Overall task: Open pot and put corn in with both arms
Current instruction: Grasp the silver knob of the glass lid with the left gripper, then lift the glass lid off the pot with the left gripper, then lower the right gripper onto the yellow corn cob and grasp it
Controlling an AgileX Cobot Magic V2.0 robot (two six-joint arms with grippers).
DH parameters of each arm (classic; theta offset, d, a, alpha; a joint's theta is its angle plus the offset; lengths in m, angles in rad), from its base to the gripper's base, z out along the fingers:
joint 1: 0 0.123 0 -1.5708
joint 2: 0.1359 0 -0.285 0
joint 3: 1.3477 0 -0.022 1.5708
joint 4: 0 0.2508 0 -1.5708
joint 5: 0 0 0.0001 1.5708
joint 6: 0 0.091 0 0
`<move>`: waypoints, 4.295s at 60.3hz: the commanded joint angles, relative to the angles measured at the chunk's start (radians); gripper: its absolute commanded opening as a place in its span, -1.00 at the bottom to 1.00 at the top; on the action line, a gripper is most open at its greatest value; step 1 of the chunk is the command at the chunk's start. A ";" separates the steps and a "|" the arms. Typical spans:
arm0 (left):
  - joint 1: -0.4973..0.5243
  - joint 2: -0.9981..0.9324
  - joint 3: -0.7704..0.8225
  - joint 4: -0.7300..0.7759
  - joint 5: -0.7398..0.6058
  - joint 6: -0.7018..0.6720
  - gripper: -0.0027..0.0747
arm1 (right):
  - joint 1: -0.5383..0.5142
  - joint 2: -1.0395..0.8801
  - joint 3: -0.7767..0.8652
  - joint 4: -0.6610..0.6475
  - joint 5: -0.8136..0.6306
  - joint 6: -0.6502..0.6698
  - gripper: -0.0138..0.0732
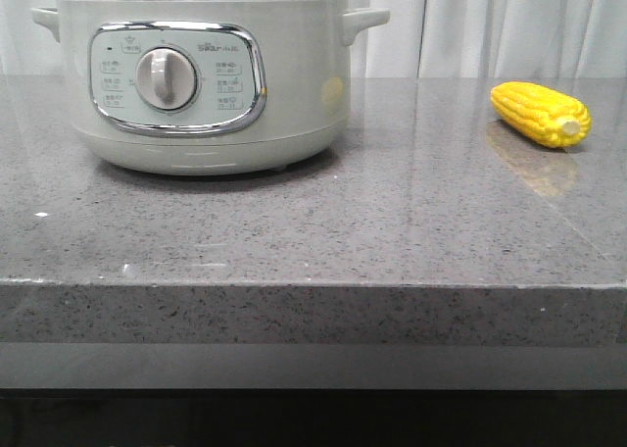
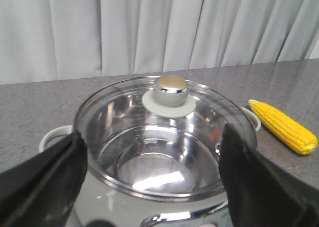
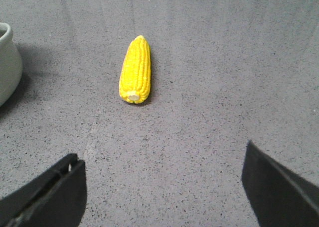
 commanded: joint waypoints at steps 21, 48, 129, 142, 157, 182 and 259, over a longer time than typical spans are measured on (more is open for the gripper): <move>-0.057 0.381 -0.338 -0.012 -0.149 0.001 0.48 | -0.004 0.012 -0.025 -0.009 -0.070 -0.005 0.80; -0.058 0.640 -0.549 -0.015 -0.150 0.001 0.48 | -0.004 0.012 -0.025 -0.009 -0.070 -0.005 0.80; -0.058 0.562 -0.688 -0.028 -0.044 0.001 -0.35 | -0.004 0.012 -0.025 -0.009 -0.070 -0.005 0.80; -0.013 0.419 -0.688 -0.003 0.124 0.001 -0.35 | -0.004 0.012 -0.025 -0.009 -0.070 -0.005 0.80; 0.125 0.253 -0.638 -0.003 0.290 0.001 -0.35 | -0.004 0.012 -0.025 -0.009 -0.070 -0.005 0.80; 0.225 -0.136 -0.249 -0.009 0.299 0.001 -0.35 | -0.004 0.012 -0.025 -0.009 -0.071 -0.005 0.80; 0.225 -0.268 -0.108 -0.010 0.295 0.001 -0.36 | 0.075 1.043 -0.784 0.021 0.189 -0.063 0.80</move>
